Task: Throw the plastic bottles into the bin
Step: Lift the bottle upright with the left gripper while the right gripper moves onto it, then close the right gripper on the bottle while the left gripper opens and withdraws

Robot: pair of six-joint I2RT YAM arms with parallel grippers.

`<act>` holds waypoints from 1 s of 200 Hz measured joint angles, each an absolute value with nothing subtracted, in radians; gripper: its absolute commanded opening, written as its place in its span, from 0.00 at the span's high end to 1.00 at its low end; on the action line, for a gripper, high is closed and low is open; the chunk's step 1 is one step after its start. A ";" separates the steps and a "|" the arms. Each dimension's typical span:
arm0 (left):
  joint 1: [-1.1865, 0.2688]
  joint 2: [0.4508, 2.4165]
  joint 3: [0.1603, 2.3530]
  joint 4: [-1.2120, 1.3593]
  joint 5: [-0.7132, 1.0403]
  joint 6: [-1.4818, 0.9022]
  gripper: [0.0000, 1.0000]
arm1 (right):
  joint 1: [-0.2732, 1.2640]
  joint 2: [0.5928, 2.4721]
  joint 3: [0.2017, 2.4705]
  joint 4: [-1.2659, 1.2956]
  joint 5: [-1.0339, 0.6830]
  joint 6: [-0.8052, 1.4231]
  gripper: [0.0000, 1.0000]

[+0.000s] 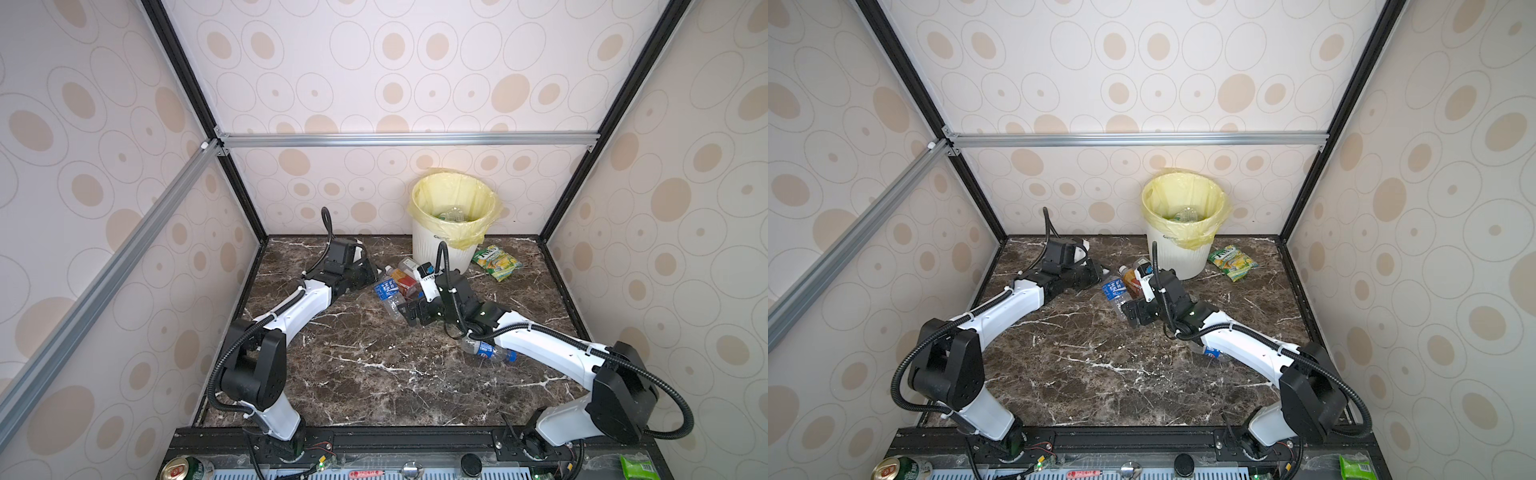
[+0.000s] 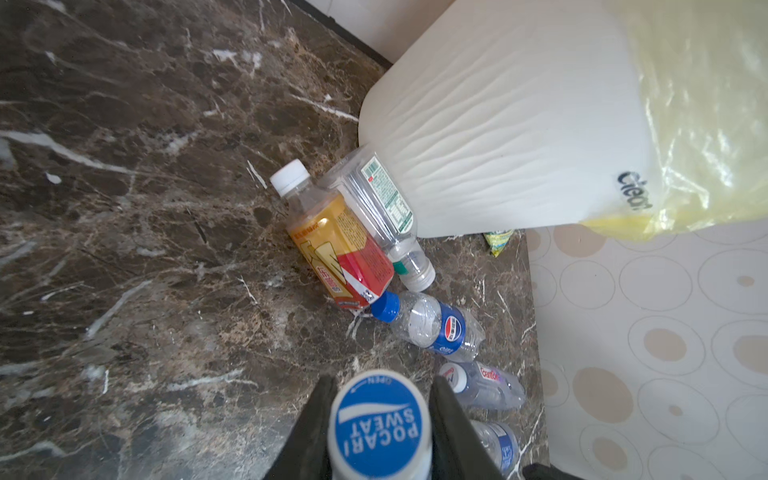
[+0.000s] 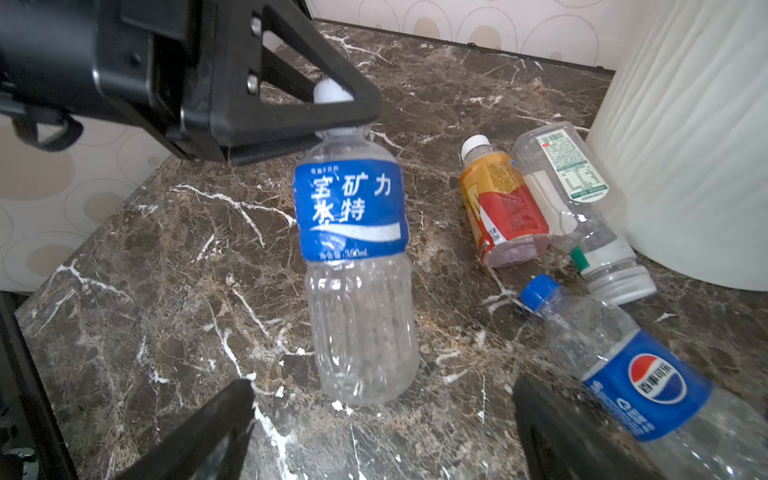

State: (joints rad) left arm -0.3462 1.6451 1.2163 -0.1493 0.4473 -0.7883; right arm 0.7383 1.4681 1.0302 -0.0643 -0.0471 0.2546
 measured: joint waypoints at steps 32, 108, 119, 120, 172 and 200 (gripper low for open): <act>-0.353 1.645 1.216 -0.155 0.505 -0.788 0.72 | 0.738 1.526 1.030 -0.037 -0.062 0.271 0.02; -0.355 1.623 1.216 -0.121 0.609 -0.828 0.73 | 0.738 1.605 1.030 0.055 -0.134 0.307 0.19; -0.356 1.621 1.216 -0.111 0.616 -0.838 0.73 | 0.738 1.615 1.030 0.061 -0.143 0.311 0.23; -0.356 1.620 1.216 -0.111 0.616 -0.838 0.72 | 0.738 1.615 1.030 0.062 -0.144 0.310 0.23; -0.360 1.619 1.216 -0.104 0.616 -0.849 0.72 | 0.739 1.626 1.030 0.077 -0.175 0.308 0.43; -0.361 1.620 1.216 -0.104 0.614 -0.849 0.69 | 0.739 1.625 1.030 0.076 -0.177 0.306 0.49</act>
